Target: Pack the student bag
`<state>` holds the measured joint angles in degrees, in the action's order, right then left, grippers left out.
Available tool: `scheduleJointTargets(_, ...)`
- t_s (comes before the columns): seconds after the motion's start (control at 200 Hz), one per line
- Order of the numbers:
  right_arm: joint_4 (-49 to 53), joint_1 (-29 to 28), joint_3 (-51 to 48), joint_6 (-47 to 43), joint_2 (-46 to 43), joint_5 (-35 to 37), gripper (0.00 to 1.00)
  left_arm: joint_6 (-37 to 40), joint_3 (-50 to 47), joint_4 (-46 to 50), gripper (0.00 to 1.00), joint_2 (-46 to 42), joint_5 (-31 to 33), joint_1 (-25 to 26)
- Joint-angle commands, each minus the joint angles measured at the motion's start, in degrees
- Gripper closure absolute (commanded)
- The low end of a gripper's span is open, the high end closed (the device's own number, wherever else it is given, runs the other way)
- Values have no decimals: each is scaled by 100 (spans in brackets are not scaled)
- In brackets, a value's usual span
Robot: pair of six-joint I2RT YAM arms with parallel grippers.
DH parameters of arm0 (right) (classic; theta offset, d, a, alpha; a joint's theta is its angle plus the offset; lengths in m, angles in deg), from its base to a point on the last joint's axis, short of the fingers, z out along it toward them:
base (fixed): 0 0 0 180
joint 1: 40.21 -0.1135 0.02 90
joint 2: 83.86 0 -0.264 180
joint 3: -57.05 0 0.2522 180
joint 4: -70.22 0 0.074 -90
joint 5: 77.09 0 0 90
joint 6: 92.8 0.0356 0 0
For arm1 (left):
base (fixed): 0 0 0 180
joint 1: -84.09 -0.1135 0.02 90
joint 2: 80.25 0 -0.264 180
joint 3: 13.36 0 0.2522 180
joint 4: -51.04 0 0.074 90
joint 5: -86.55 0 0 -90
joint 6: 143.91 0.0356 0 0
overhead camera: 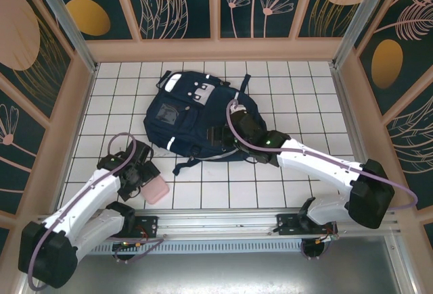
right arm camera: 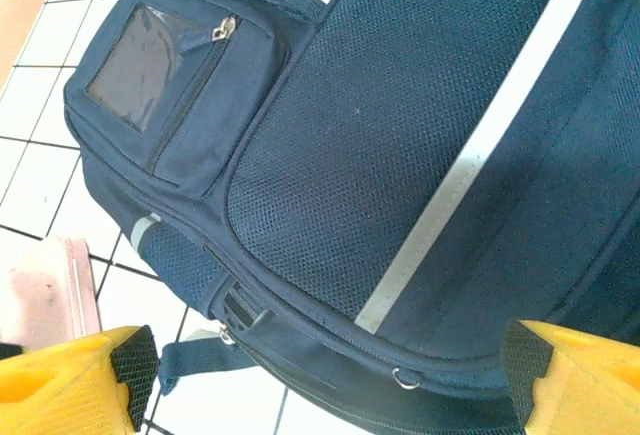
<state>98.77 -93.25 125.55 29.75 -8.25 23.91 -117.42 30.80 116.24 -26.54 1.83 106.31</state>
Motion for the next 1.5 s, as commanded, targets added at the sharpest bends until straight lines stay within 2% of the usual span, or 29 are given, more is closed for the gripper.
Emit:
scheduleJointTargets(0.0,-186,12,-275,152,-187,-47,10,223,-55,-761,1,139,-108,-16)
scheduleJointTargets(0.255,-339,13,-438,200,-70,-239,10,226,-264,-1529,2,776,-330,-16)
scheduleJointTargets(0.611,-380,4,-284,207,150,-243,10,263,-310,-1789,1,1602,-421,-20)
scheduleJointTargets(0.671,-351,4,-254,231,172,-248,11,312,-228,-1769,5,1690,-399,-18)
scheduleJointTargets(0.886,-222,8,-171,225,7,-262,11,602,294,-1335,17,1093,-203,-16)
scheduleJointTargets(1.021,-248,80,-124,259,-82,-490,11,1005,358,-1498,22,372,-502,-16)
scheduleJointTargets(1.146,-344,260,-88,319,-119,-983,11,1709,500,-1506,24,-6,-791,-16)
scheduleJointTargets(1.356,-324,1269,108,432,-427,-3073,10,2839,1086,-1916,29,-573,-1885,-6)
scheduleJointTargets(1.446,59,1678,459,289,-528,-3726,10,3537,1674,-1867,29,-397,-2181,21)
scheduleJointTargets(1.496,396,1771,718,143,-518,-3877,10,3949,2049,-1759,30,-187,-2122,132)
